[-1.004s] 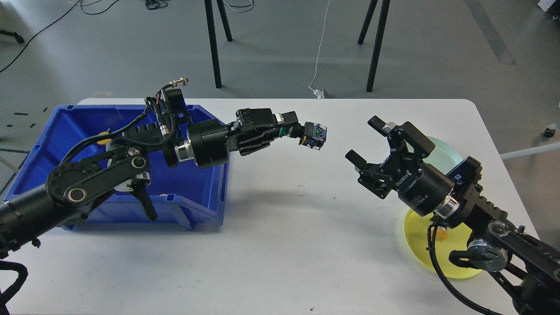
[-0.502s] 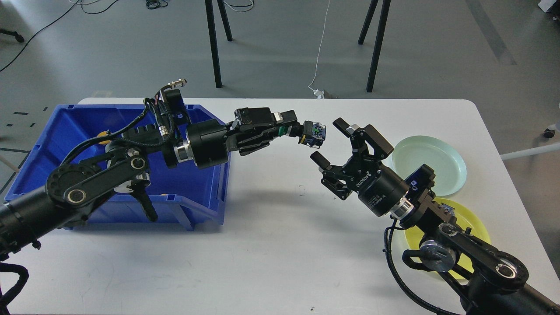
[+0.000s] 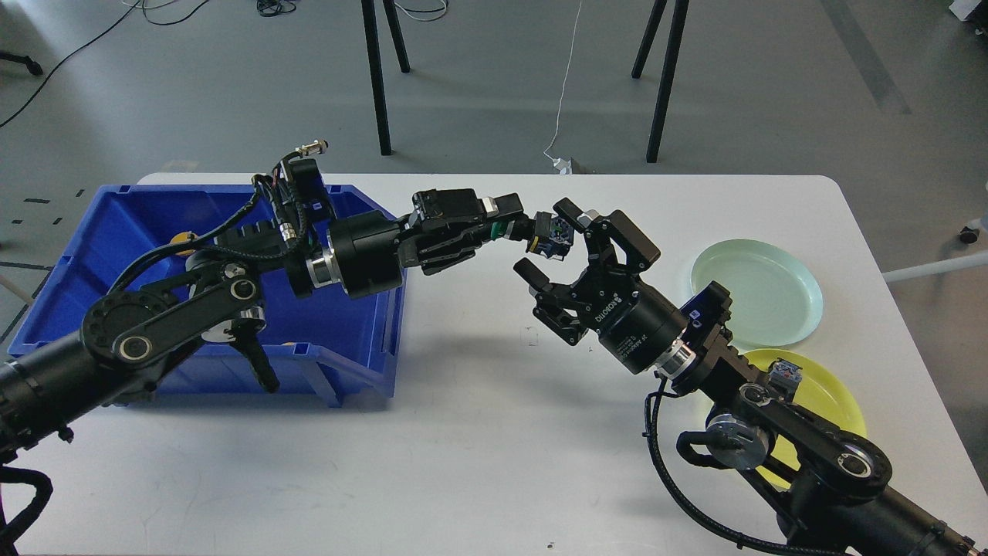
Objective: Pass button and place on color plate
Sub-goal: 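Move the right gripper to the left gripper and grasp the green button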
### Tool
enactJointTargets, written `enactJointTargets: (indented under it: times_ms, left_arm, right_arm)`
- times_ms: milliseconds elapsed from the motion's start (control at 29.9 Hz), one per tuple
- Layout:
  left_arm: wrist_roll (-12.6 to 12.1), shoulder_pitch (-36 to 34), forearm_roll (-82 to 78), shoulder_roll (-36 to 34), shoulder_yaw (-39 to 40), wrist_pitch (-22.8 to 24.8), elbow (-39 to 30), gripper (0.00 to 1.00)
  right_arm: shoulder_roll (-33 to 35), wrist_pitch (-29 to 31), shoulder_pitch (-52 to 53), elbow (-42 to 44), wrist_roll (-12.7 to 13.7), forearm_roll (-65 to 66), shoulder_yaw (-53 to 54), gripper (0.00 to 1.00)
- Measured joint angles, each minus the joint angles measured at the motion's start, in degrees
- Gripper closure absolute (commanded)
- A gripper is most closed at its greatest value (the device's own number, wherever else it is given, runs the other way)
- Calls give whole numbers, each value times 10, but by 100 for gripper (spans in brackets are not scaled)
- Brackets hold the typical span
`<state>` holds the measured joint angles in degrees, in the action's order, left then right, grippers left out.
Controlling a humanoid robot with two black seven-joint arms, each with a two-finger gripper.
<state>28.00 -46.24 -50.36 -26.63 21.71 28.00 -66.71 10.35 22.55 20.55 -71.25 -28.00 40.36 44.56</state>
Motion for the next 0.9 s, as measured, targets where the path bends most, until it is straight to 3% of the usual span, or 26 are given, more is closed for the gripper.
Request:
enactJointTargets:
  times_ms: [134, 234, 268, 535, 636, 836, 903]
  left_arm:
    - [0, 0, 0, 0, 0, 0, 1, 91]
    - [0, 0, 0, 0, 0, 0, 2, 91]
    - [0, 0, 0, 0, 0, 0, 2, 91]
    - [0, 1, 1, 1, 1, 0, 5, 86]
    - [0, 2, 2, 1, 3, 0, 6, 56]
    - [0, 13, 13, 6, 17, 0, 7, 31]
    - [0, 14, 15, 7, 22, 0, 7, 27]
  right_arm:
    - [0, 0, 0, -3, 0, -1, 0, 83]
    - [0, -3, 0, -4, 0, -2, 0, 88]
    - [-1, -8, 0, -4, 0, -2, 0, 98]
    - [1, -25, -2, -7, 0, -31, -1, 100]
    - [3, -31, -2, -9, 0, -36, -1, 100]
    - [5, -39, -5, -13, 0, -40, 1, 100]
    - [5, -39, -6, -14, 0, -39, 1, 100]
